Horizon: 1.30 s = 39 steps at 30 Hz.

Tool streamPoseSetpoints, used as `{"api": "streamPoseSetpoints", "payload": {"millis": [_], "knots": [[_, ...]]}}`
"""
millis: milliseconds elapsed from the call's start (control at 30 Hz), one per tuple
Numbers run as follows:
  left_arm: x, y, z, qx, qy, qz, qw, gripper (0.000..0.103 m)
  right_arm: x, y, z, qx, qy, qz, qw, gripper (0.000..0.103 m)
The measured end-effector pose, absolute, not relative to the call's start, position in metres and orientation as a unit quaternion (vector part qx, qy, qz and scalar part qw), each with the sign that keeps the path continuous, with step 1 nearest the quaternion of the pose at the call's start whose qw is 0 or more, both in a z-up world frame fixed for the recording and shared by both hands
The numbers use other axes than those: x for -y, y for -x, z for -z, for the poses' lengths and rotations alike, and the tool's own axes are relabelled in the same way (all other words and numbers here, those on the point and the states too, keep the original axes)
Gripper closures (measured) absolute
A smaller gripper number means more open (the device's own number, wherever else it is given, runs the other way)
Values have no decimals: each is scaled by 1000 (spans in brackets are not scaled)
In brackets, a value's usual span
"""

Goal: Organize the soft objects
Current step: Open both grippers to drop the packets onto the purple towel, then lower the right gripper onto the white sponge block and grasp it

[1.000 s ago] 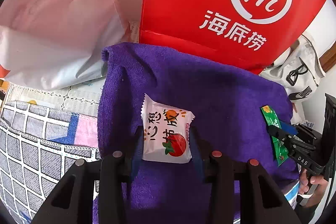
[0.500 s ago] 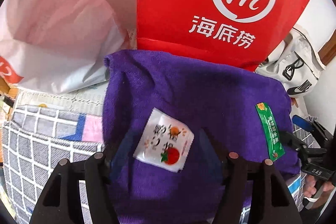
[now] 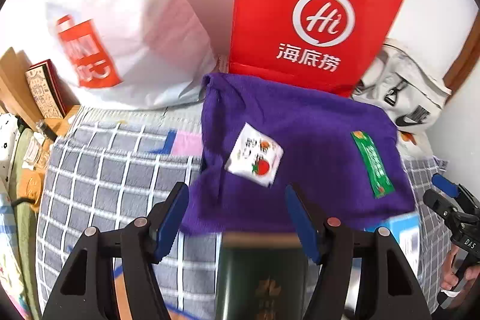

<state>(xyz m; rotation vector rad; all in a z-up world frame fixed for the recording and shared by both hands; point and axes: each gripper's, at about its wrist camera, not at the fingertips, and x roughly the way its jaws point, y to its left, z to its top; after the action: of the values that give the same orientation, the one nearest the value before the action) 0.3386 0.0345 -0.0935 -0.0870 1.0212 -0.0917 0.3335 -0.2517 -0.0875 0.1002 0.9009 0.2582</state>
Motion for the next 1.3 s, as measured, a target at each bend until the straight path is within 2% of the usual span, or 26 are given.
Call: {"api": "streamPoseSetpoints", "payload": {"millis": [200, 267, 500, 767, 1300], "knots": [[-54, -298, 90, -484, 46, 31, 873, 38, 226, -286, 86, -448, -25, -139, 883, 19], [-60, -282, 92, -486, 45, 29, 872, 38, 214, -272, 90, -452, -19, -150, 879, 22], [-83, -231, 102, -481, 61, 20, 874, 38, 176, -239, 107, -473, 15, -180, 862, 43], [-96, -202, 115, -477, 86, 25, 874, 38, 152, -229, 126, -489, 41, -175, 853, 54], [-90, -185, 146, -489, 85, 58, 866, 38, 130, -239, 144, -491, 94, -149, 853, 55]]}}
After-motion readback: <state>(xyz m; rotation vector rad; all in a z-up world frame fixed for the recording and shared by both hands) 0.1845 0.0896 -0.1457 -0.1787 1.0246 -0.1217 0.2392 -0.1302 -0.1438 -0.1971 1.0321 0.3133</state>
